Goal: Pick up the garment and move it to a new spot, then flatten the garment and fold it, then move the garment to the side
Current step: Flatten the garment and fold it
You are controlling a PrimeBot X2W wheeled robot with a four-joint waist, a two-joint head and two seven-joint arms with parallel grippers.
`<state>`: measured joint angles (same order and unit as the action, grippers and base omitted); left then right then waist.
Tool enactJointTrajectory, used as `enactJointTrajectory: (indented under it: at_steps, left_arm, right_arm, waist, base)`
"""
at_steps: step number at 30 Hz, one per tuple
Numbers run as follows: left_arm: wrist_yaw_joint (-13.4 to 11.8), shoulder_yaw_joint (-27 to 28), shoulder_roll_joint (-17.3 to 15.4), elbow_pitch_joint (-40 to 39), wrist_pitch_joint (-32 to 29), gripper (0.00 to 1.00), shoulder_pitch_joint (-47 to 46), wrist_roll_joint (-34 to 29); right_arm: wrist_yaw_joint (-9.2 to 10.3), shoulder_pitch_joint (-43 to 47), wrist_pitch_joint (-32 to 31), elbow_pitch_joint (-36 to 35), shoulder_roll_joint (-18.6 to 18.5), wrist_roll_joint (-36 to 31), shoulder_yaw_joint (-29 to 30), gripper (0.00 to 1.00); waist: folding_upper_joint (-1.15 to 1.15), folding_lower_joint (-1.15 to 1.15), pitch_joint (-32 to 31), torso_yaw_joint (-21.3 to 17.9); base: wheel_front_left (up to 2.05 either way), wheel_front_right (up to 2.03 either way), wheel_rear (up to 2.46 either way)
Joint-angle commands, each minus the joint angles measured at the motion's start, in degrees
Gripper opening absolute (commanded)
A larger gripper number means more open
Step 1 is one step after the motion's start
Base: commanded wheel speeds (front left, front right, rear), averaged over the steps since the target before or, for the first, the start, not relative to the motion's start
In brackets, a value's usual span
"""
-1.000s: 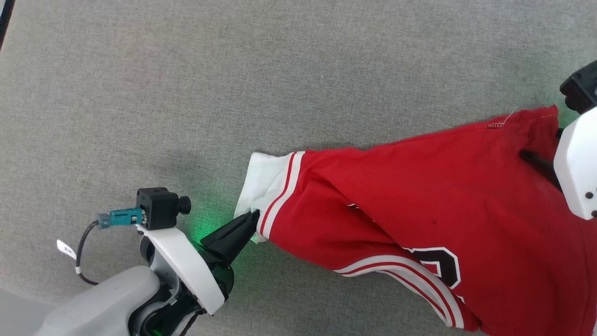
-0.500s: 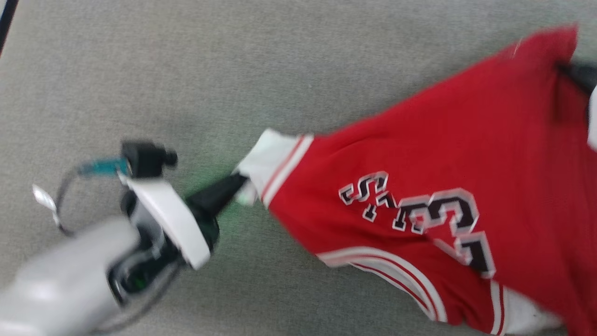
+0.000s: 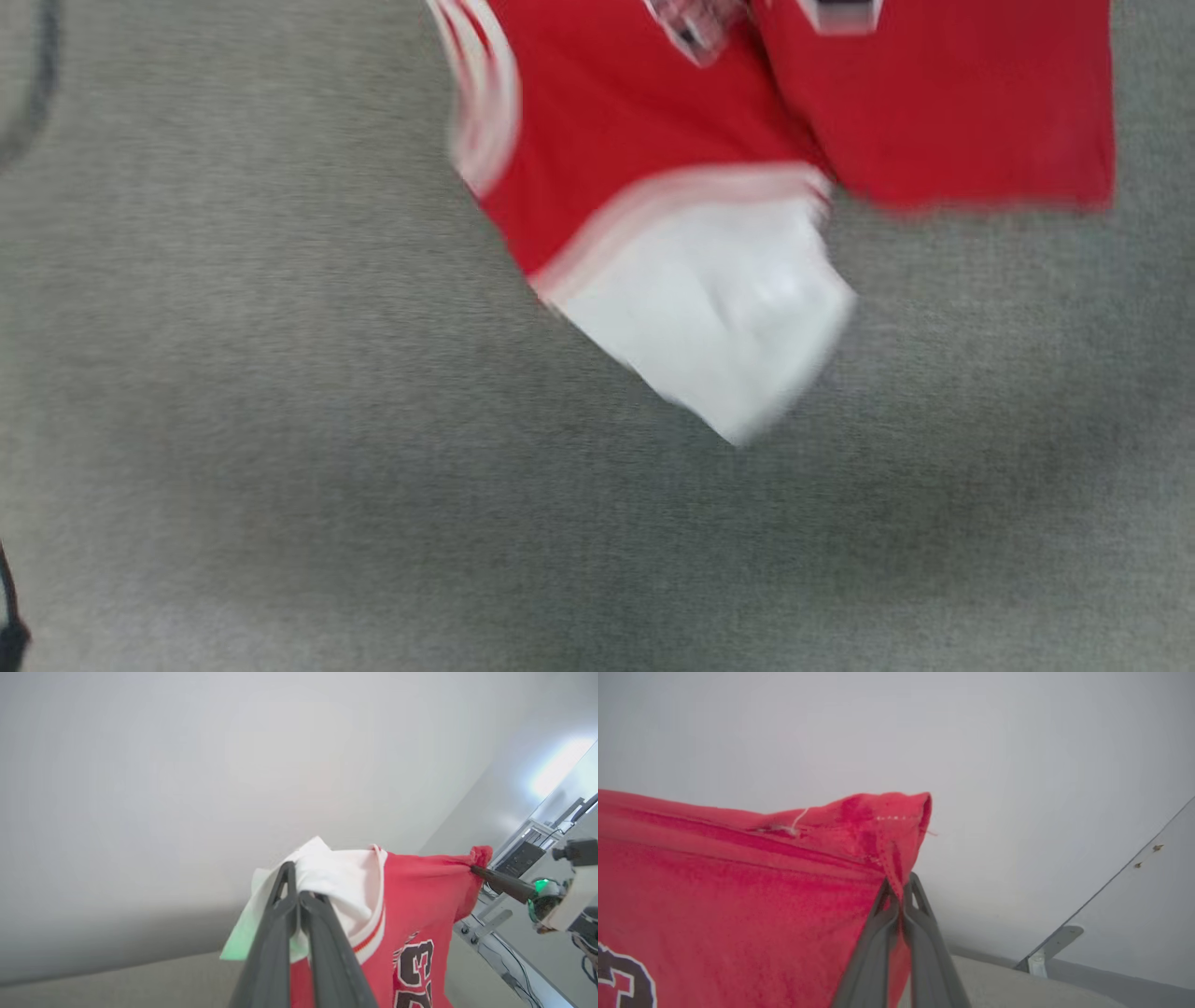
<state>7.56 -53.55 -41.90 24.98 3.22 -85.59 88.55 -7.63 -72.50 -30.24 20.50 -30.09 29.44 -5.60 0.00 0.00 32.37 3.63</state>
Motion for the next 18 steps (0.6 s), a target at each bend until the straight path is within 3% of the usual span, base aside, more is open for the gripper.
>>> enactJointTrajectory:
  at_steps: [1,5,10,13,18]
  left_arm:
    - [-0.17,1.22,-0.21,2.77,0.31,0.00,-2.79,-0.68]
    - [-0.24,4.53,3.09,12.89,3.60,0.00,-13.39,-2.53]
    - [-0.32,7.28,6.37,18.05,8.79,0.00,-21.76,-3.67]
    - [-0.30,7.80,7.56,15.92,9.44,0.00,-20.28,-2.13]
    - [-0.20,5.39,6.06,6.00,9.99,0.00,-9.83,-0.20]
  right_arm:
    - [0.29,-2.22,1.62,1.34,0.21,-0.69,1.21,0.00]
    - [0.37,-9.92,8.33,7.06,1.70,-2.71,5.75,0.00]
    - [0.41,-16.06,15.18,12.61,2.62,-4.87,7.91,0.00]
    - [0.41,-15.62,17.82,14.87,2.30,-5.58,6.26,0.00]
    - [0.33,-10.64,20.55,15.63,1.22,-3.40,2.58,0.00]
  waist:
    - [0.00,0.00,2.25,-2.16]
    - [0.00,0.00,3.69,-3.57]
    - [0.00,0.00,4.78,-4.69]
    - [0.00,0.00,5.06,-4.97]
    - [0.00,0.00,4.64,-4.35]
  base:
    - [0.00,0.00,0.00]
    - [0.00,0.00,0.00]
    - [0.00,0.00,0.00]
    - [0.00,0.00,0.00]
    - [0.00,0.00,0.00]
